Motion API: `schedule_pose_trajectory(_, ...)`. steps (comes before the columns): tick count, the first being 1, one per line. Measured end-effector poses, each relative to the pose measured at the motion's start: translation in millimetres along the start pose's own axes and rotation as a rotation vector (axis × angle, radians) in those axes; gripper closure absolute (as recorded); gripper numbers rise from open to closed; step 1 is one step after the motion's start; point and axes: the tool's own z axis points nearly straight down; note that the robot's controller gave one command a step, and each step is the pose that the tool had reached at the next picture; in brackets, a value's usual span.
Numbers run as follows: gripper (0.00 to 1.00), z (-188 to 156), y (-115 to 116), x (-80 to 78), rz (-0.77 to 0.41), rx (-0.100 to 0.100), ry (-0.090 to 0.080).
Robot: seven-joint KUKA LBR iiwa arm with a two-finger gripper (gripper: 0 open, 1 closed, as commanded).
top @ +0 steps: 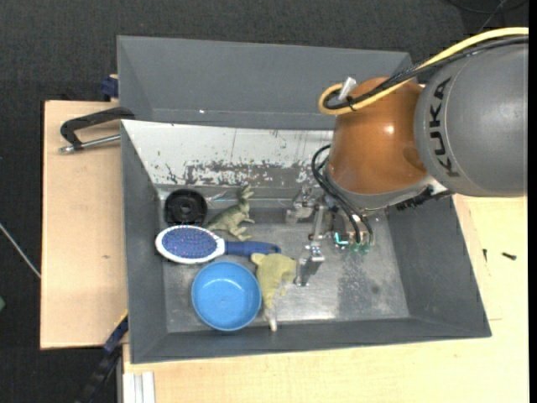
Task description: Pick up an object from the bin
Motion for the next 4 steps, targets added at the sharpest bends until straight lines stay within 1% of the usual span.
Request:
schedule_pose_trajectory(1, 0.00, 93, 32, -22.1, -0.236, 0.001, -0.011)
schedule_pose_trajectory(2, 0.00, 92, 43, -30.7, -0.314, 0.004, -0.013)
schedule_pose_trajectory(3, 1.00, 90, 46, -33.2, -0.314, 0.001, -0.020)
schedule_pose_trajectory(4, 1.00, -47, 53, -41.9, -0.307, 0.001, -0.020)
